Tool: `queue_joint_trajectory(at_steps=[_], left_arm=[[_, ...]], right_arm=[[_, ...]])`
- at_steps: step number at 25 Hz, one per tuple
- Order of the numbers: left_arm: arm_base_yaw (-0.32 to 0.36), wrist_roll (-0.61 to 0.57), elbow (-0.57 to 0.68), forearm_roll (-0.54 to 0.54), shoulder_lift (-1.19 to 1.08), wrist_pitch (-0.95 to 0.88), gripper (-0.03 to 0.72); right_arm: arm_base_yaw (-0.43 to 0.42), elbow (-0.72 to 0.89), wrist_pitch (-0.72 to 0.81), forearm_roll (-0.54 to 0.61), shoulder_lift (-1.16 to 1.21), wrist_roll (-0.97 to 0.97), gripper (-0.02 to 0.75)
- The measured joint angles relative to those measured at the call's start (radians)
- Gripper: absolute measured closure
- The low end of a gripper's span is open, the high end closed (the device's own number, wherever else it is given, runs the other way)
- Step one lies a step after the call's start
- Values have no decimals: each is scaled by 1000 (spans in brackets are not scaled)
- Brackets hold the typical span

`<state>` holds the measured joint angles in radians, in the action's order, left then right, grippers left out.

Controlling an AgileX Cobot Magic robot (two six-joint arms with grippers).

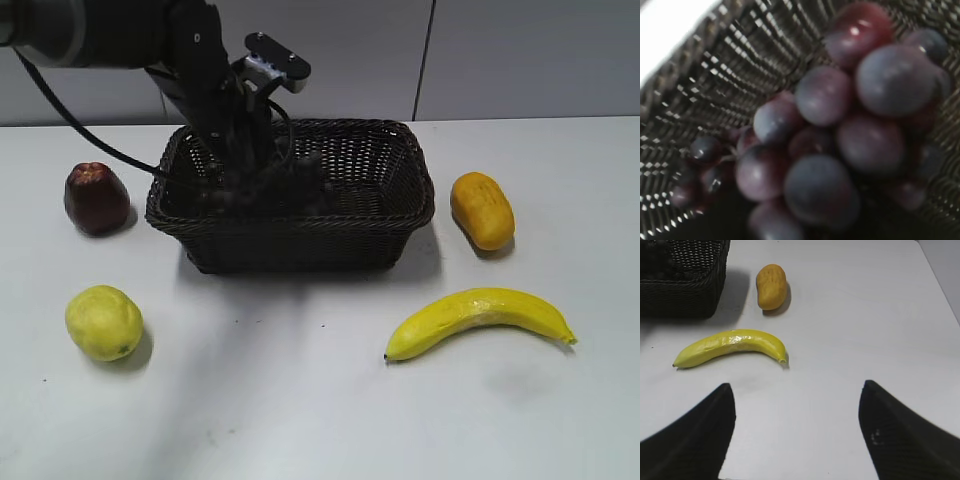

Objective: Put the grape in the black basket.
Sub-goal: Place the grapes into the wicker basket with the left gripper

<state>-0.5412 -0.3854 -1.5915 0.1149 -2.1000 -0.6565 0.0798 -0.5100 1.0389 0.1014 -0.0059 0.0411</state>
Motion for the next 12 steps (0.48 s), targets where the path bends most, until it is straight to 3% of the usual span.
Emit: queue_joint_trajectory(at_steps=[2, 4, 12], left_arm=[[0, 1, -1, 3, 2, 5, 78], [0, 1, -1, 3, 8, 3, 56], [0, 58, -1, 50, 174, -107, 55]], right_arm=[[0, 0, 0, 0, 0, 0, 152], [0, 0, 0, 0, 0, 0, 152], [0, 0, 0, 0, 0, 0, 152]])
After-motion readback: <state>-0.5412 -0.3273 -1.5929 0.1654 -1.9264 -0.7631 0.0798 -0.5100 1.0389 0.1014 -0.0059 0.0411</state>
